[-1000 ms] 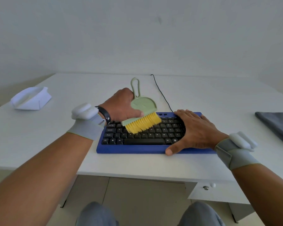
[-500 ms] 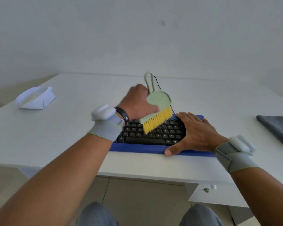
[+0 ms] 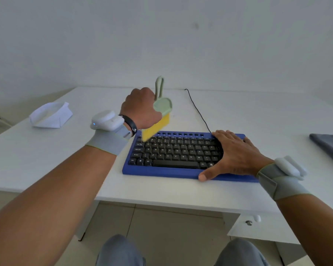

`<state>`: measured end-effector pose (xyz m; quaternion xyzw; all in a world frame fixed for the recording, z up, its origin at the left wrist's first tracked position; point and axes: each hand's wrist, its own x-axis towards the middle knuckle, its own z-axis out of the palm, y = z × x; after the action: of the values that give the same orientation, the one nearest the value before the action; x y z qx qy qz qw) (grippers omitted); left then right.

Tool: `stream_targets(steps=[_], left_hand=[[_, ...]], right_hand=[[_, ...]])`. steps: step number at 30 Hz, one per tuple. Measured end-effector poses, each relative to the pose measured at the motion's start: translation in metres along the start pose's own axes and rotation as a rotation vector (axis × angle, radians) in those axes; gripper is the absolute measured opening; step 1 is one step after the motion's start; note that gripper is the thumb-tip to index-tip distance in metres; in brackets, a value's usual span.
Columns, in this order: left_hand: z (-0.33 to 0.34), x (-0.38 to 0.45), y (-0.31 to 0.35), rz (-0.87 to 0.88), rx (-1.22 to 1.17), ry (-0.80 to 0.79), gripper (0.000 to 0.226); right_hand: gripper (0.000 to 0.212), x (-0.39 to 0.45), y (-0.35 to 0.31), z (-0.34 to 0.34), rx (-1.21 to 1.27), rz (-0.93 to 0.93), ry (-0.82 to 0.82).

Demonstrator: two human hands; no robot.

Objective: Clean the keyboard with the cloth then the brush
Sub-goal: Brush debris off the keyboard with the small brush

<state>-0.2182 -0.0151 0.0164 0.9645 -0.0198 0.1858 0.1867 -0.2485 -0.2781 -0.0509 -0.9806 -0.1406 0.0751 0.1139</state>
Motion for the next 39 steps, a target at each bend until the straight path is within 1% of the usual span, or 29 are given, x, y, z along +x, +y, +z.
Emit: stream_targets(steps=[2, 5, 7, 10, 16, 19, 20, 24, 26, 27, 31, 34, 39], left_hand=[[0.001, -0.003, 0.022, 0.052, -0.134, 0.015, 0.035], [0.023, -0.012, 0.052, 0.116, -0.220, -0.083, 0.028], [0.041, -0.015, 0.058, 0.119, -0.192, -0.125, 0.027], [0.049, -0.012, 0.046, 0.076, -0.114, -0.098, 0.031], [0.026, -0.013, 0.004, -0.049, 0.068, -0.038, 0.026], [0.012, -0.010, 0.000, -0.075, 0.115, 0.024, 0.026], [0.010, -0.009, 0.004, -0.067, 0.082, 0.033, 0.027], [0.022, -0.014, 0.039, 0.006, -0.190, 0.039, 0.030], [0.038, -0.018, 0.055, 0.023, -0.271, -0.017, 0.029], [0.046, -0.018, 0.058, 0.021, -0.273, -0.044, 0.030], [0.054, -0.015, 0.040, -0.022, -0.132, -0.059, 0.028], [0.039, -0.015, 0.014, -0.064, -0.031, -0.071, 0.028], [0.010, -0.018, -0.016, -0.132, 0.099, -0.033, 0.030]], right_hand=[[0.157, 0.000, -0.002, -0.003, -0.017, 0.012, -0.026], [0.158, -0.001, -0.007, -0.005, -0.030, 0.033, -0.068], [0.156, -0.001, -0.007, -0.005, -0.003, 0.038, -0.070], [0.154, -0.003, -0.004, -0.001, 0.032, 0.032, -0.045], [0.158, -0.002, -0.001, 0.005, 0.049, 0.011, -0.002], [0.158, -0.002, -0.001, 0.006, 0.050, 0.013, 0.000], [0.158, -0.002, -0.001, 0.005, 0.046, 0.012, -0.003], [0.158, -0.001, 0.000, 0.005, 0.037, 0.010, -0.005], [0.158, -0.001, 0.000, 0.006, 0.037, 0.011, -0.007], [0.157, -0.002, 0.000, 0.006, 0.037, 0.012, -0.009], [0.158, -0.002, 0.000, 0.007, 0.046, 0.016, -0.007], [0.159, -0.001, 0.000, 0.007, 0.044, 0.012, -0.010], [0.157, -0.001, -0.001, 0.006, 0.036, 0.011, -0.021]])
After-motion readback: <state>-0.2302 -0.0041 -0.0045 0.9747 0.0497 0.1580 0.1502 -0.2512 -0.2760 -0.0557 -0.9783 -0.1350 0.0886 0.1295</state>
